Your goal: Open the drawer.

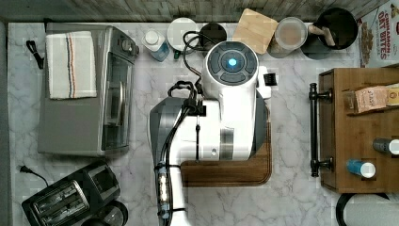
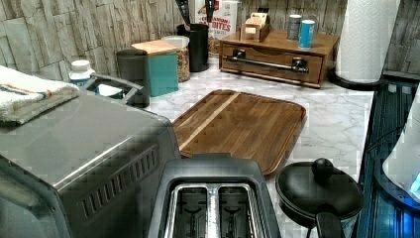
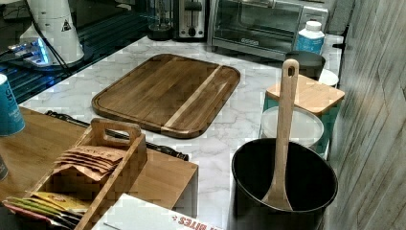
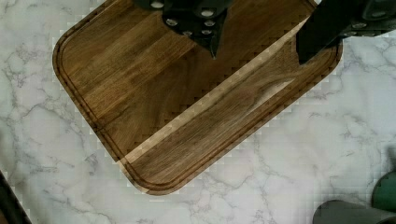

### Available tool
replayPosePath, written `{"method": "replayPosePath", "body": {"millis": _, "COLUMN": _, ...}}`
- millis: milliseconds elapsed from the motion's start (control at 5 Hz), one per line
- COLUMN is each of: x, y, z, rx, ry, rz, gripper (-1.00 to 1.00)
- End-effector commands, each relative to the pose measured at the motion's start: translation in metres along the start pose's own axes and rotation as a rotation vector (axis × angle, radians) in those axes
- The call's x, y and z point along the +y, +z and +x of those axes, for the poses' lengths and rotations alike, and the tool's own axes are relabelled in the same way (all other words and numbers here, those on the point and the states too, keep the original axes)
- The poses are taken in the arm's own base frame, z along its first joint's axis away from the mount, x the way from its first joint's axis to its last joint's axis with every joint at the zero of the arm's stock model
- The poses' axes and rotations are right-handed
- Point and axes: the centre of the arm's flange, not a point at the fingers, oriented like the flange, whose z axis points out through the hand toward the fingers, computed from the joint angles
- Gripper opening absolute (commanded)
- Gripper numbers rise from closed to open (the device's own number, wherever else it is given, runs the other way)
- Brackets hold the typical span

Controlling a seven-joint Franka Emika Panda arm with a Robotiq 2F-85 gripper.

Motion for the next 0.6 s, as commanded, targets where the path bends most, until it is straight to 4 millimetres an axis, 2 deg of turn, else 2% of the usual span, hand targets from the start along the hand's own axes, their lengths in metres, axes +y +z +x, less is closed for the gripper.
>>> {"method": "replayPosePath", "body": {"millis": 200, "x": 0.000, "y": 0.004, "z": -0.001, "rx": -0.006, "ry": -0.001, "rz": -0.005, "gripper": 1.00}}
{"method": "replayPosePath", "body": {"millis": 400, "x": 0.013, "y": 0.015, "z": 0.000, "rx": 0.037, "ry": -0.121, "rz": -0.017, "gripper": 1.00}}
{"method": "replayPosePath", "body": {"millis": 600, "x": 0.048, "y": 0.033, "z": 0.008, "rx": 0.075, "ry": -0.279, "rz": 0.007, "gripper": 1.00}}
